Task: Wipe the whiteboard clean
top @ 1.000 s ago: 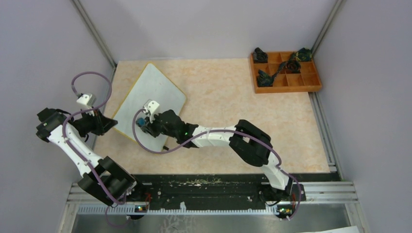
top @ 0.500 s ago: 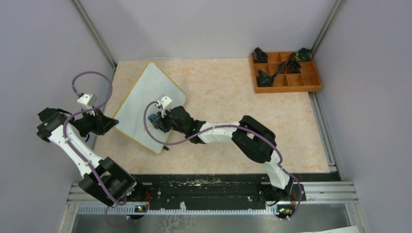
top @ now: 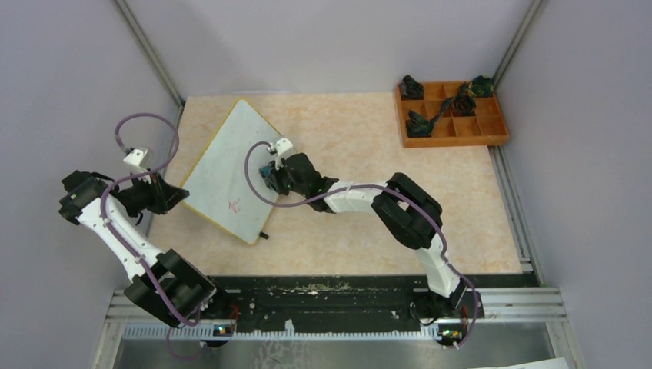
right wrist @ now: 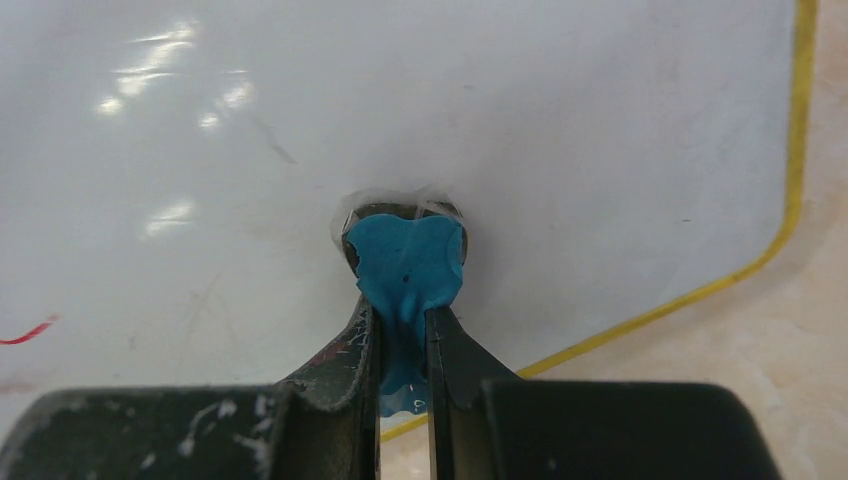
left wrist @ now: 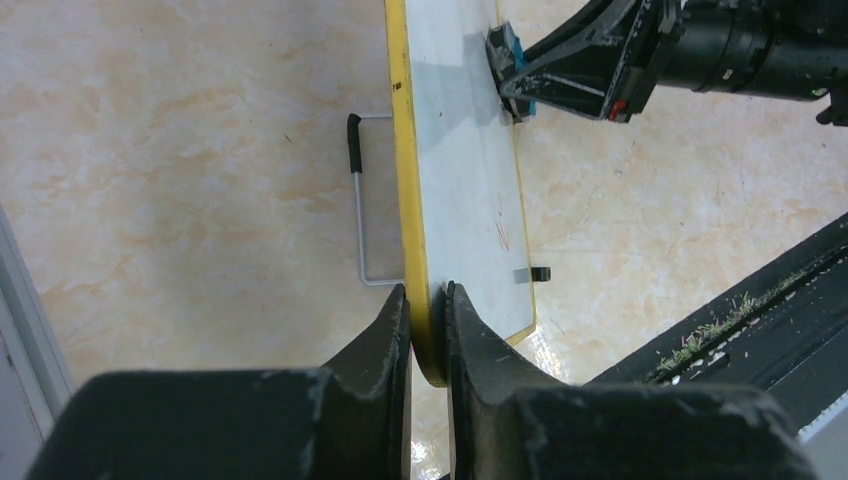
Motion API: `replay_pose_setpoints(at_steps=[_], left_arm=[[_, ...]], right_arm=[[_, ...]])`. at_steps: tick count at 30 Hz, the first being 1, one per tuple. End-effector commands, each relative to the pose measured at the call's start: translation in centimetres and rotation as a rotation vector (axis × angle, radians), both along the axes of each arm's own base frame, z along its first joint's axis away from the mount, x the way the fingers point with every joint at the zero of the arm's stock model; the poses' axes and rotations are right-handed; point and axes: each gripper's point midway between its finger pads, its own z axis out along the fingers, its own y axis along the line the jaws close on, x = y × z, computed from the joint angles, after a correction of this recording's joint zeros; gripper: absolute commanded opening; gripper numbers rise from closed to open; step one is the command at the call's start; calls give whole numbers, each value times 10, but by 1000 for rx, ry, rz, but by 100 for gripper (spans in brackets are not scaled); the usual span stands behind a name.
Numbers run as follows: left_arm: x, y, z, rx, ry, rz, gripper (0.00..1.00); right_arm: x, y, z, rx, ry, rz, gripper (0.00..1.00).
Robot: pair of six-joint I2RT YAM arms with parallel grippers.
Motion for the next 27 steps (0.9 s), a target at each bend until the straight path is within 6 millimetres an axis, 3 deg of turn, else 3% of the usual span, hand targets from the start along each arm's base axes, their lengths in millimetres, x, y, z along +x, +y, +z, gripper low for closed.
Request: replay_pose_setpoints(at_steps=[1, 13, 17, 22, 27], left_arm=[[-13, -6, -16, 29, 68, -35, 0], [-12, -7, -17, 23, 69, -37, 0], [-12, -6, -17, 22, 71, -37, 0], [-12, -6, -17, 21, 70, -36, 0], [-11, -6, -18, 17, 73, -38, 0]], right_arm=[[-41, 45, 66, 129, -67, 104, 0], [-124, 109, 81, 189, -51, 285, 0], [-152, 123, 87, 200, -55, 334, 0], [-167, 128, 79, 191, -43, 352, 0], [-151, 116, 62, 152, -37, 278, 0]])
